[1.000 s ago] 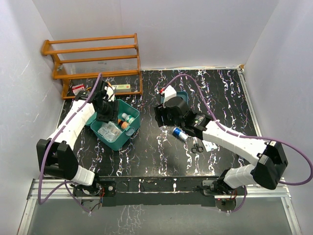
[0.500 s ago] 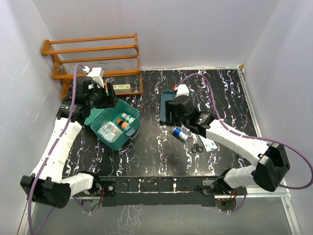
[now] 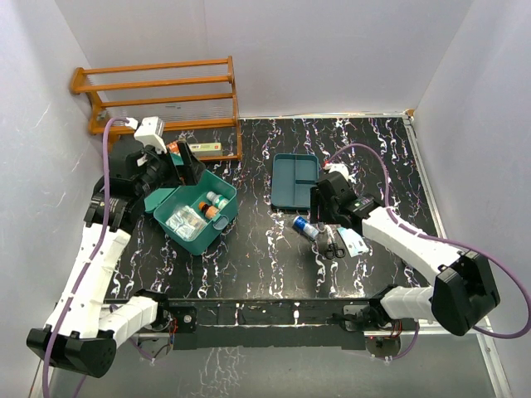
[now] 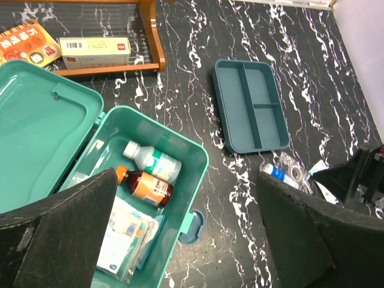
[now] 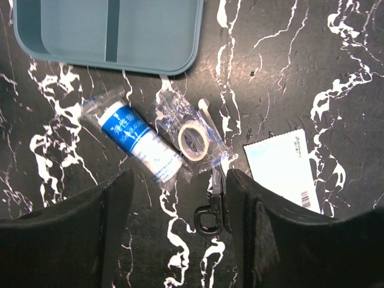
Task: Organize the medicine kit
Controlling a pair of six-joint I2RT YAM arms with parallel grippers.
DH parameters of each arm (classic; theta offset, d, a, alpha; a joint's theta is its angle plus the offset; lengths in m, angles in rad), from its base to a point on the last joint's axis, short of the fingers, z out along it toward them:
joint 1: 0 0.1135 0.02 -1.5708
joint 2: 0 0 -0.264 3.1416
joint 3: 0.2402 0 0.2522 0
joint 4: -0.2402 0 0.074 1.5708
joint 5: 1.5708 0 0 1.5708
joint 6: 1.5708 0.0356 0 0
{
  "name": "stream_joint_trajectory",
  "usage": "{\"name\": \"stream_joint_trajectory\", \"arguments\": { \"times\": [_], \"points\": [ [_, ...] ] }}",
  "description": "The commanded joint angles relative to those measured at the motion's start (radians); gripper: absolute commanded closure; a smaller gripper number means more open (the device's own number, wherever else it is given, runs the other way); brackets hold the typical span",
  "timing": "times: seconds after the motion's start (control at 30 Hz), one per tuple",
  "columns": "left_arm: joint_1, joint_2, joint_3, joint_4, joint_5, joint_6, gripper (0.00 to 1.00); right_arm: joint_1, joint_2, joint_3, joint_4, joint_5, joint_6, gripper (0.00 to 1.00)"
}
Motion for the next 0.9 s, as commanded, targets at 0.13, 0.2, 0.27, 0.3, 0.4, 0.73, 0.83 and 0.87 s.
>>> {"name": "stream_joint_trajectory", "arguments": {
  "times": [0.13,0.2,0.27,0.3,0.4,0.73,0.83,0.87],
  "points": [
    [-0.005,-0.077,-0.063,-0.06,0.066,0.029,0.01,-0.007,0.065,-0.005,0.048,-0.092,-0.14,0.52],
    [-0.006,-0.077,-0.077,-0.045,0.105,0.02,0.01,-0.007,0.094,0.004,0.066,-0.14,-0.185,0.53],
    [-0.011,-0.065,-0.077,-0.029,0.146,0.004,0.01,-0.007,0.133,0.032,0.061,-0.18,-0.212,0.54],
    [-0.011,-0.055,-0.076,-0.02,0.167,-0.004,0.02,-0.006,0.156,0.056,0.049,-0.197,-0.221,0.54],
    [-0.013,-0.032,-0.08,0.021,0.236,-0.019,0.04,-0.006,0.214,0.082,0.048,-0.251,-0.244,0.6],
    [-0.022,0.109,-0.024,0.065,0.267,-0.016,0.05,-0.003,0.316,0.095,0.062,-0.387,-0.23,0.61],
    [-0.022,0.161,-0.011,0.097,0.299,-0.031,0.06,0.0,0.352,0.1,0.062,-0.38,-0.226,0.62],
    [-0.022,0.173,-0.009,0.11,0.305,-0.041,0.06,0.001,0.362,0.101,0.06,-0.373,-0.225,0.62]
  ]
}}
